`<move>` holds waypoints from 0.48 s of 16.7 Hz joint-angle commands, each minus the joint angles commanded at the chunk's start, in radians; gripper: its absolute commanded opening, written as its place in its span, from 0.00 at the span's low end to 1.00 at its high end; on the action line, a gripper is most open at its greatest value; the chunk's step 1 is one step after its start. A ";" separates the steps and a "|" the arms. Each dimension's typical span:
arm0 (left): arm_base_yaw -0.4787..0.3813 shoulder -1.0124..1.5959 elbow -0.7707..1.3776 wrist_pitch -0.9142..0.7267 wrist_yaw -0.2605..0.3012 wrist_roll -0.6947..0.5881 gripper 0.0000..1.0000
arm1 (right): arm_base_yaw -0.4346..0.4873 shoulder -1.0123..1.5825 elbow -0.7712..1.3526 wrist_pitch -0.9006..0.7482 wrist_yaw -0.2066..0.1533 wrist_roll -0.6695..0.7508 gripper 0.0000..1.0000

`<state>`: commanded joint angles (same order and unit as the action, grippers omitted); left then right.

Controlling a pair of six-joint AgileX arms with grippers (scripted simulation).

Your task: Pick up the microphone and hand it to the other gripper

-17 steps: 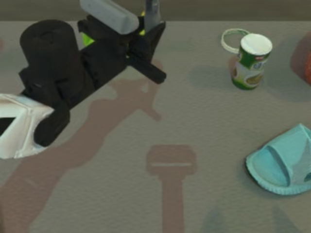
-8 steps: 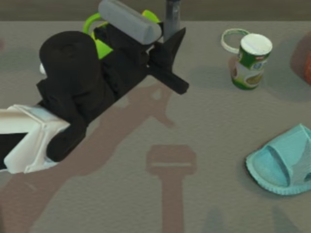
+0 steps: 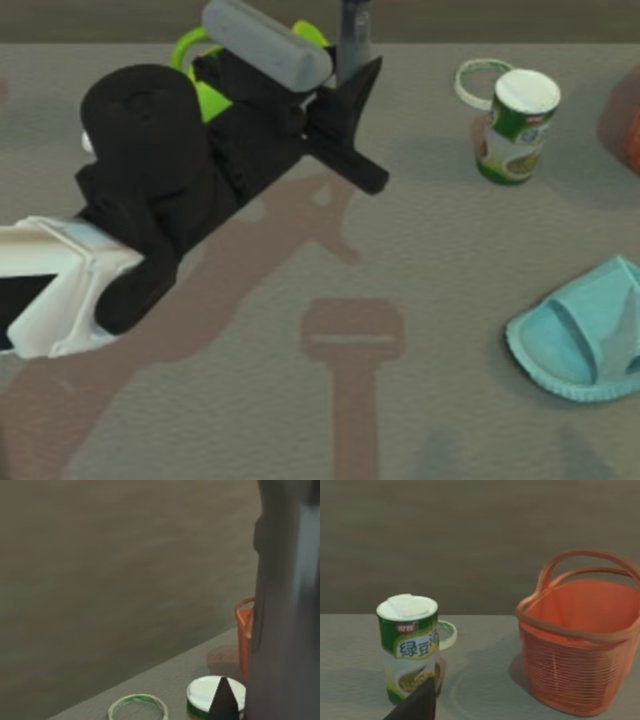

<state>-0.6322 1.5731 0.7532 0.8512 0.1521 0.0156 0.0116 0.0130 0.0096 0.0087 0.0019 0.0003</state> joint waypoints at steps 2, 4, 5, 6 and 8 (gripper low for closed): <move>0.000 0.000 0.000 0.000 0.000 0.000 0.00 | 0.045 0.054 0.038 0.035 0.009 0.001 1.00; 0.000 0.000 0.000 0.000 0.000 0.000 0.00 | 0.117 0.151 0.099 0.089 0.026 0.004 1.00; 0.000 0.000 0.000 0.000 0.000 0.000 0.00 | 0.159 0.215 0.134 0.121 0.037 0.005 1.00; 0.000 0.000 0.000 0.000 0.000 0.000 0.00 | 0.205 0.286 0.171 0.154 0.048 0.006 1.00; 0.000 0.000 0.000 0.000 0.000 0.000 0.00 | 0.303 0.447 0.249 0.223 0.073 0.009 1.00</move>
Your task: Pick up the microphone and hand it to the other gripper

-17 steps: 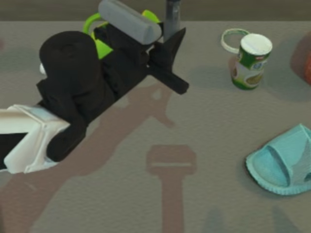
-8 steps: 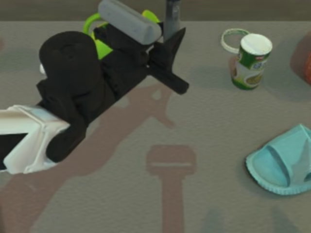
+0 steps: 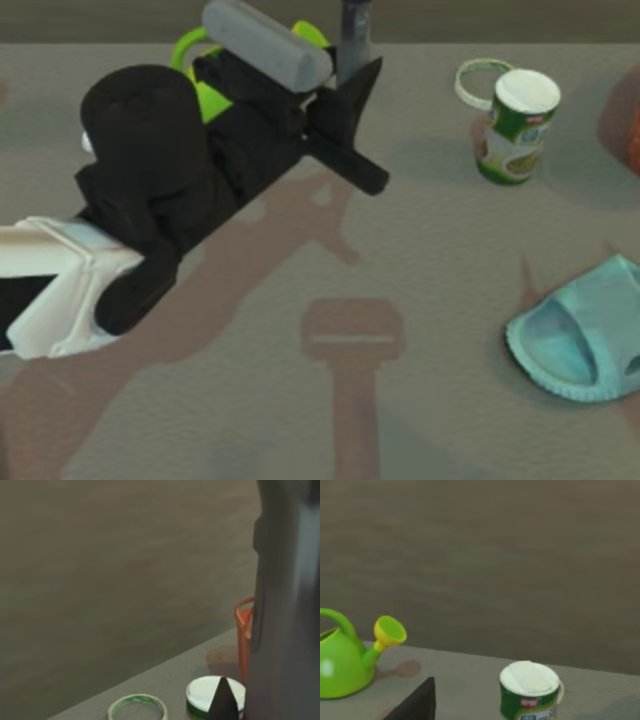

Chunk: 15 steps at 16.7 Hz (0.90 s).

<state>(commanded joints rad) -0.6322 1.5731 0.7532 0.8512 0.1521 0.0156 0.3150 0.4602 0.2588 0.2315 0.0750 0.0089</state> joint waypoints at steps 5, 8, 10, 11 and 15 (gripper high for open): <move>0.000 0.000 0.000 0.000 0.000 0.000 0.00 | 0.247 0.425 0.191 0.170 0.060 0.008 1.00; 0.000 0.000 0.000 0.000 0.000 0.000 0.00 | 0.369 0.618 0.294 0.262 0.089 0.013 1.00; 0.000 0.000 0.000 0.000 0.000 0.000 0.00 | 0.430 0.700 0.350 0.312 0.104 0.015 1.00; 0.000 0.000 0.000 0.000 0.000 0.000 0.00 | 0.451 0.728 0.370 0.331 0.109 0.015 1.00; 0.000 0.000 0.000 0.000 0.000 0.000 0.00 | 0.475 0.758 0.394 0.353 0.115 0.015 1.00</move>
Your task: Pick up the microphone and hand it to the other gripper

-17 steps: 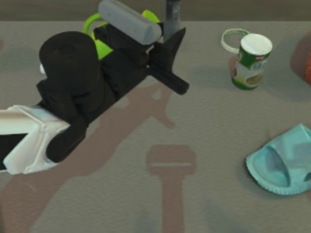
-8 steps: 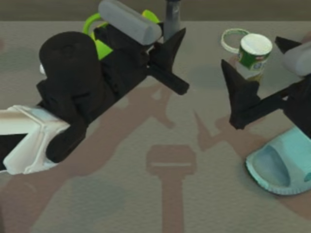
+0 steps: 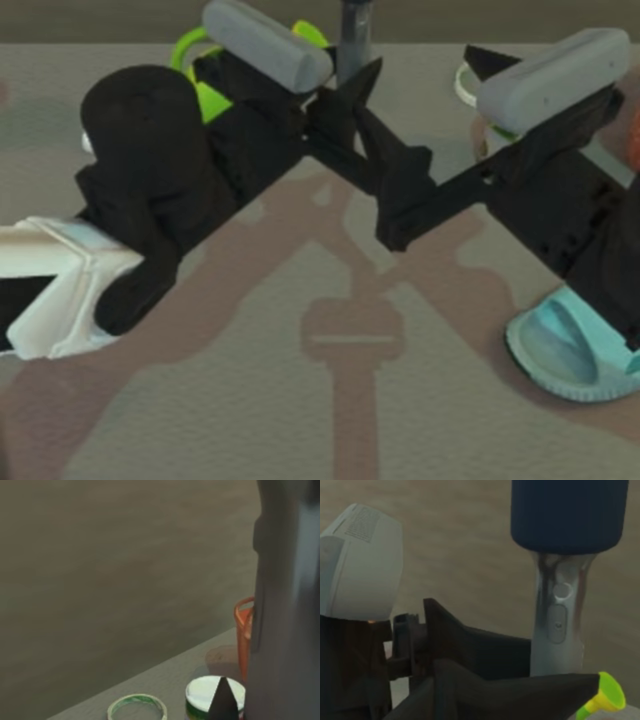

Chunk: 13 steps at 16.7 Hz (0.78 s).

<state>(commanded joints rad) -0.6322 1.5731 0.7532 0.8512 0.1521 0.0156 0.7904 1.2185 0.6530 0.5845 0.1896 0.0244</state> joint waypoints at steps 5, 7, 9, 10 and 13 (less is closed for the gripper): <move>0.000 0.000 0.000 0.000 0.000 0.000 0.00 | -0.007 0.037 0.035 0.007 -0.006 0.000 1.00; 0.000 0.000 0.000 0.000 0.000 0.000 0.00 | -0.016 0.117 0.104 0.020 -0.014 0.001 1.00; 0.000 0.000 0.000 0.000 0.000 0.000 0.00 | -0.028 0.223 0.187 0.036 -0.024 0.001 1.00; 0.000 0.000 0.000 0.000 0.000 0.000 0.00 | -0.035 0.275 0.228 0.042 -0.030 0.002 1.00; 0.000 0.000 0.000 0.000 0.000 0.000 0.00 | -0.053 0.382 0.324 0.056 -0.047 0.002 1.00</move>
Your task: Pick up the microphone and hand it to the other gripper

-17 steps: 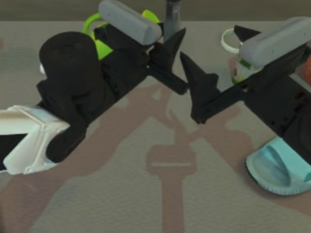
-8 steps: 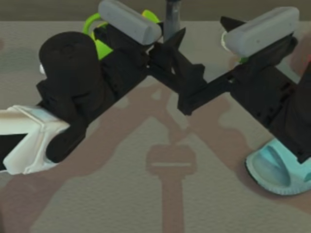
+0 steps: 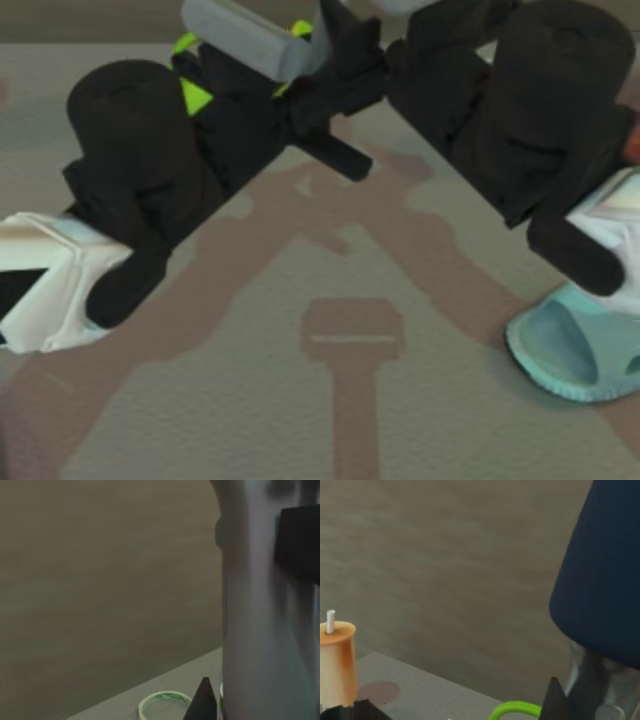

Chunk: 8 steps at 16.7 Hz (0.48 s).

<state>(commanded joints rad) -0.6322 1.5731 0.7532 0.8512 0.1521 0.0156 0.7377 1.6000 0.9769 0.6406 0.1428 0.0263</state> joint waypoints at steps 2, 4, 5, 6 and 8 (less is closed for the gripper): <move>0.000 0.000 0.000 0.000 0.000 0.000 0.00 | -0.004 0.019 0.019 0.003 -0.004 0.000 1.00; 0.000 0.000 0.000 0.000 0.000 0.000 0.00 | -0.004 0.019 0.019 0.003 -0.004 0.000 1.00; 0.000 0.000 0.000 0.000 0.000 0.000 0.00 | -0.004 0.019 0.019 0.003 -0.004 0.000 1.00; 0.000 0.000 0.000 0.000 0.000 0.000 0.00 | -0.004 0.019 0.019 0.003 -0.004 0.000 0.92; 0.000 0.000 0.000 0.000 0.000 0.000 0.00 | -0.004 0.019 0.019 0.003 -0.004 0.000 0.77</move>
<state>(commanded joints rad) -0.6322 1.5731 0.7532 0.8512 0.1521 0.0156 0.7334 1.6194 0.9958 0.6432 0.1388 0.0263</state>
